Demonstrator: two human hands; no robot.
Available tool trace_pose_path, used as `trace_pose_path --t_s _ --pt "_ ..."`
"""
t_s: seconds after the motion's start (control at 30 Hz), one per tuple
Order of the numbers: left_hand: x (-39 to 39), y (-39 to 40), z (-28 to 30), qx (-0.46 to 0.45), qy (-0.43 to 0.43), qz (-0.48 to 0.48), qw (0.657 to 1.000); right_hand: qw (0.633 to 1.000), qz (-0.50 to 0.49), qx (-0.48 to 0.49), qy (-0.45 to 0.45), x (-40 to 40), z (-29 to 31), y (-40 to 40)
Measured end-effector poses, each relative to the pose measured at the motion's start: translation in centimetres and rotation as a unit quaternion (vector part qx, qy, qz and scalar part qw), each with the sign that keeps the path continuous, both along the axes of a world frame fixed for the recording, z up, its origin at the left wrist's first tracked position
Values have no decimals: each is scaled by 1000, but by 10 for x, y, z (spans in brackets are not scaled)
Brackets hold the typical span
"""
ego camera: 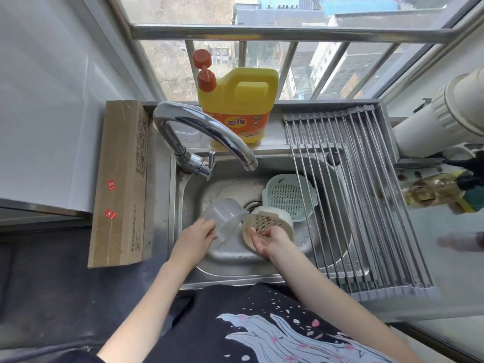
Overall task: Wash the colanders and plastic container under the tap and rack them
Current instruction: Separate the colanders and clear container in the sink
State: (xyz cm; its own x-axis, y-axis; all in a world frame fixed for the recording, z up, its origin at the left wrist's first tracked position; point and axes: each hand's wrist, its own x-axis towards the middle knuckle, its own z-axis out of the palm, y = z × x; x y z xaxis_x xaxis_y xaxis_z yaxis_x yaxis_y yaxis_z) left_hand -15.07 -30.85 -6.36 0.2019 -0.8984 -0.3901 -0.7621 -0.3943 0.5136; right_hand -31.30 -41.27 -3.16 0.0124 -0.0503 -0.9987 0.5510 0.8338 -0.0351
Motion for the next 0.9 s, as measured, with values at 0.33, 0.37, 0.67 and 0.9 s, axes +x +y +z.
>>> trace_pose_path --t_s 0.33,0.37,0.67,0.9 --pt "3 -3 5 9 14 8 1000 260 808 -375 373 -10 -41 -21" --pt "3 -4 5 10 14 7 1000 220 836 -340 371 -9 -40 -27" --pt "5 -3 4 15 10 9 1000 -38 893 -277 352 -37 -59 -37" --pt "3 -8 6 -1 18 22 1000 2 893 -157 421 -31 -60 -33"
